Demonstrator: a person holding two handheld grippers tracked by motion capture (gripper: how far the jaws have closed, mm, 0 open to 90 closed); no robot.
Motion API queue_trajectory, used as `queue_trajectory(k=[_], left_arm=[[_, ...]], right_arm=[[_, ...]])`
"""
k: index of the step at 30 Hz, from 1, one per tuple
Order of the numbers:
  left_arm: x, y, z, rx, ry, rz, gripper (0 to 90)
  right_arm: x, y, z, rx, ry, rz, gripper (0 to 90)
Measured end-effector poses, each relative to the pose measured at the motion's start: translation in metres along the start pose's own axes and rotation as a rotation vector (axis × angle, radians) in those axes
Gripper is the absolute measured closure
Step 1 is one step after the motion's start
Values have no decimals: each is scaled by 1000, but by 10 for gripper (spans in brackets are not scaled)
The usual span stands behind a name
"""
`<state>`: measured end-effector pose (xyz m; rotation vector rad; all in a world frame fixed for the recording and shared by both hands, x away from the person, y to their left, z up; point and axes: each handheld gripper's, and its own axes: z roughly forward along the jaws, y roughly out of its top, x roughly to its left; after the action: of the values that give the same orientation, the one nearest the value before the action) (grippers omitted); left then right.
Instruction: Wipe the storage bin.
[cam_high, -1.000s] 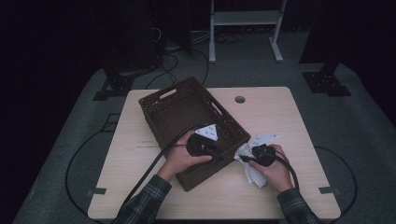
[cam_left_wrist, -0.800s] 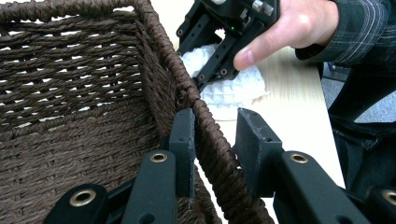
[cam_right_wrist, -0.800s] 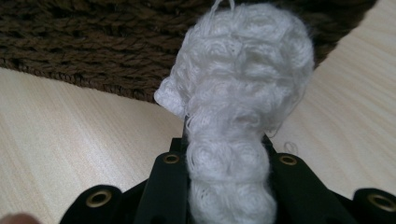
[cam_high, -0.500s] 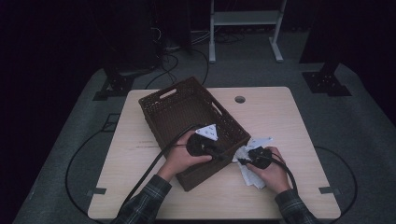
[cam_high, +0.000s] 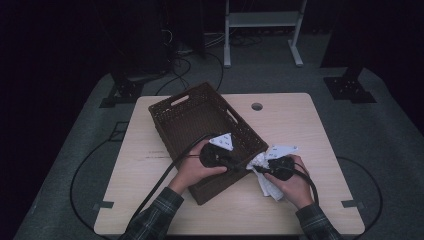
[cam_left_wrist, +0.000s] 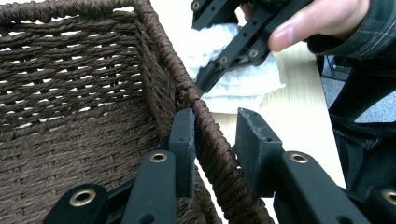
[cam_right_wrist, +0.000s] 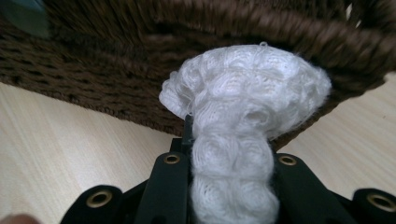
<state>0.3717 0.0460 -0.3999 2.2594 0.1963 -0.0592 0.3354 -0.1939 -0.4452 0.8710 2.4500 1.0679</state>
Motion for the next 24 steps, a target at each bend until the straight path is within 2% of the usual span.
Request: queue_trajectory(k=[11,19,24], left_arm=[[0,0,0,0,2,2,674],[0,0,0,0,2,4,675],[0,0,0,0,1,0,675]], right_arm=[[8,12,-20,-71,-5,-11,754],[8,9,-10,-55,11,-12,754],[6,6,-1,-27,22,-9,752]])
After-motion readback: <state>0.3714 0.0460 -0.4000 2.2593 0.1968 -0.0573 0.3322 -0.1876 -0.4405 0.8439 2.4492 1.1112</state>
